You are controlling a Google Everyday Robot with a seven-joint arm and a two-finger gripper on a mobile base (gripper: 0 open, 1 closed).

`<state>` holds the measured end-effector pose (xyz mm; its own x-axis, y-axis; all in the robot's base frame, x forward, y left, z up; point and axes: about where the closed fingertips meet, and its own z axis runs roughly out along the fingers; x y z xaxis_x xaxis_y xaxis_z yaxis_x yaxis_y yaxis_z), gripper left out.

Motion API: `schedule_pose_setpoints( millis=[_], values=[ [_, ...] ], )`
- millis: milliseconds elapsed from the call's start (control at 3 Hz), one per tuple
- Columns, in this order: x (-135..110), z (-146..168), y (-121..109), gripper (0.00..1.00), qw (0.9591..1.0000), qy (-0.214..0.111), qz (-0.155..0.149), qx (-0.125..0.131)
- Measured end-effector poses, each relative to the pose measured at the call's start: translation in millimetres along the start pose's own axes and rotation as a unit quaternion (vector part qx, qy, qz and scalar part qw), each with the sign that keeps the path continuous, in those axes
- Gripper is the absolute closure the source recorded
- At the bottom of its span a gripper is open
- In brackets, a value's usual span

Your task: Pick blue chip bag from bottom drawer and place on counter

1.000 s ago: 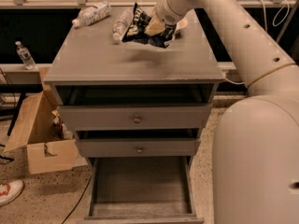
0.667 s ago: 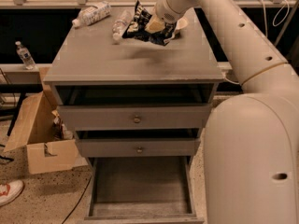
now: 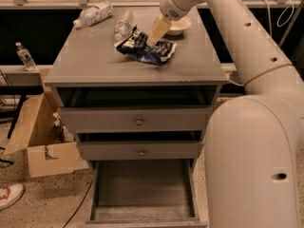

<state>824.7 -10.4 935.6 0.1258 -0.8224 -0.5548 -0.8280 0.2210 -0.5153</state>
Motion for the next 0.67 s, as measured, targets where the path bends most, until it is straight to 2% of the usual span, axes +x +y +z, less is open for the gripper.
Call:
schedule_pose_setpoints(
  millis=[333, 667],
  values=[
    [4.8, -50.9, -15.8, 0.0, 0.9992, 0.012, -0.006, 0.036],
    [10.4, -87.7, -23.1, 0.0, 0.9981, 0.025, -0.015, 0.054]
  ],
)
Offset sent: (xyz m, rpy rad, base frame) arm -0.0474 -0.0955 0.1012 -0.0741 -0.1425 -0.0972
